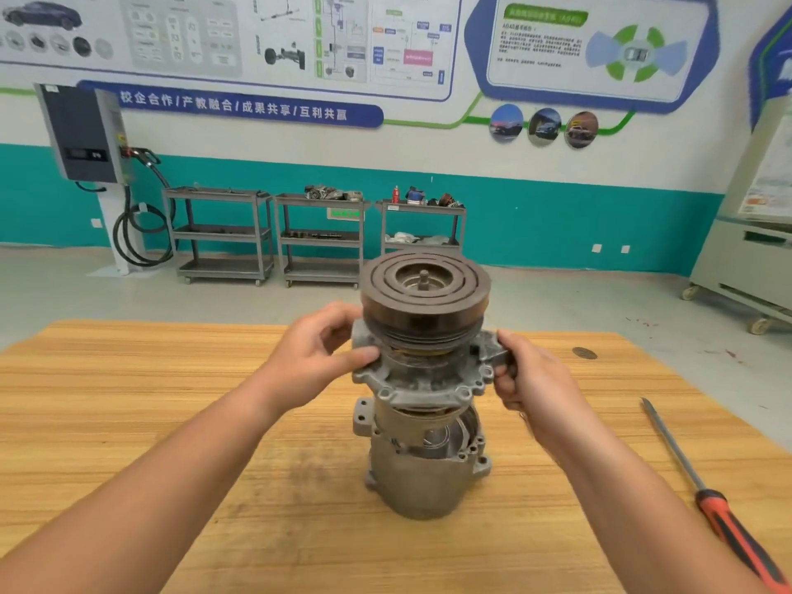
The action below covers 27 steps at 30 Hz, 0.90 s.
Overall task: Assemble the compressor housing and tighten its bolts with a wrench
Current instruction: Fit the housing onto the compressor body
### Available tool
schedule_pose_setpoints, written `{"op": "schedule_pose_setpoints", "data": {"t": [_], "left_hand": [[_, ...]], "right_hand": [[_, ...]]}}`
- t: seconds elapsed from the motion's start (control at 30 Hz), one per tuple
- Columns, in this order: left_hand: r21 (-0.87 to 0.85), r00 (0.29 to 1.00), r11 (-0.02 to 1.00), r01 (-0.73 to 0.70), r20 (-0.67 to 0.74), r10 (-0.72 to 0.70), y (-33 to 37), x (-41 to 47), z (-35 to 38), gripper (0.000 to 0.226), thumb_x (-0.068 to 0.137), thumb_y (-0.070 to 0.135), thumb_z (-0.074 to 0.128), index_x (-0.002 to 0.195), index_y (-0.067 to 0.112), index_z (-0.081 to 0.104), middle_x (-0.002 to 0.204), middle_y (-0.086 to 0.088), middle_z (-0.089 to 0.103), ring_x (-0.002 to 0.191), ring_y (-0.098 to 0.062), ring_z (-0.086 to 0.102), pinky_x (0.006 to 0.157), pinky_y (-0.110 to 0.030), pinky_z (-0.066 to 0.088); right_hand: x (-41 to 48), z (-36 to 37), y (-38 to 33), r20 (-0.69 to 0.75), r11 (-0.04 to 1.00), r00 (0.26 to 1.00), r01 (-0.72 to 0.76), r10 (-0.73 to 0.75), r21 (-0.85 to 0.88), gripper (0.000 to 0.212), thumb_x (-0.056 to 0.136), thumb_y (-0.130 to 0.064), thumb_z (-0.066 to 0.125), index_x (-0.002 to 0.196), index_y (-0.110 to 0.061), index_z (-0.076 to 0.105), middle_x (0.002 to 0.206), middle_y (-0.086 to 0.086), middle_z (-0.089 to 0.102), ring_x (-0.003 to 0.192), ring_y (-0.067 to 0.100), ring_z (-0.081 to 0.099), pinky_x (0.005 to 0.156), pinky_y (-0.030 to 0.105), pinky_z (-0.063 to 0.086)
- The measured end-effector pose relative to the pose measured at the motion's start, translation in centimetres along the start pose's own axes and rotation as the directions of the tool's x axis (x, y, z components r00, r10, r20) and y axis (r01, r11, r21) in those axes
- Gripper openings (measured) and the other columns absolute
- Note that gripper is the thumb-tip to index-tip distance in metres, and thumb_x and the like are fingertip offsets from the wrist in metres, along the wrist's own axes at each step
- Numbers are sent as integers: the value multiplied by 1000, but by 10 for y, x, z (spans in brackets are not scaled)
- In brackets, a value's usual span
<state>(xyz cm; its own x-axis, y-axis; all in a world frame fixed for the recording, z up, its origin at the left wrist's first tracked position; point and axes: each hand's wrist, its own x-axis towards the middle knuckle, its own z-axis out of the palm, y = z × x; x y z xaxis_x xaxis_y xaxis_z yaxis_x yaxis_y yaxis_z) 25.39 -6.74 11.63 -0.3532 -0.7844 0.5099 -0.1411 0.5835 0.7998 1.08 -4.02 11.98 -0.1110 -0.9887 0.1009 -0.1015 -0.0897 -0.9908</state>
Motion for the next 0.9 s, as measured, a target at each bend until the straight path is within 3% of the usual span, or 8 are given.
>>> {"op": "schedule_pose_setpoints", "data": {"t": [0.23, 0.37, 0.7, 0.9], "left_hand": [[8, 994, 996, 91, 60, -92, -49, 16, 19, 34, 81, 0, 69, 114, -3, 61, 118, -18, 59, 115, -23, 58, 103, -36, 44], [-37, 989, 991, 126, 77, -123, -62, 12, 25, 28, 82, 3, 70, 109, 6, 63, 114, -13, 60, 108, -14, 59, 95, -25, 45], [-88, 992, 990, 112, 64, -106, -67, 8, 28, 27, 74, 19, 70, 101, 13, 65, 109, -7, 61, 107, -15, 61, 95, -24, 46], [-79, 988, 986, 150, 32, -148, -79, -7, 33, 28, 75, 14, 72, 102, 7, 66, 111, -15, 60, 106, -20, 61, 93, -29, 48]], "right_hand": [[23, -13, 49, -60, 995, 993, -100, 98, -28, 45, 100, -29, 36, 58, -14, 42, 42, -2, 34, 40, 11, 26, 44, 26, 21], [24, -17, 64, -45, 992, 993, -110, 107, -57, 45, 100, -29, 35, 58, -12, 42, 39, -4, 33, 36, 9, 26, 41, 23, 22], [27, -12, 75, -42, 989, 988, -150, 149, -19, 45, 100, -29, 37, 58, -12, 42, 40, -4, 35, 37, 8, 28, 44, 25, 22], [24, -10, 86, -39, 982, 983, -181, 179, -57, 46, 99, -29, 38, 57, -10, 43, 40, -2, 35, 38, 9, 28, 45, 26, 23]]}}
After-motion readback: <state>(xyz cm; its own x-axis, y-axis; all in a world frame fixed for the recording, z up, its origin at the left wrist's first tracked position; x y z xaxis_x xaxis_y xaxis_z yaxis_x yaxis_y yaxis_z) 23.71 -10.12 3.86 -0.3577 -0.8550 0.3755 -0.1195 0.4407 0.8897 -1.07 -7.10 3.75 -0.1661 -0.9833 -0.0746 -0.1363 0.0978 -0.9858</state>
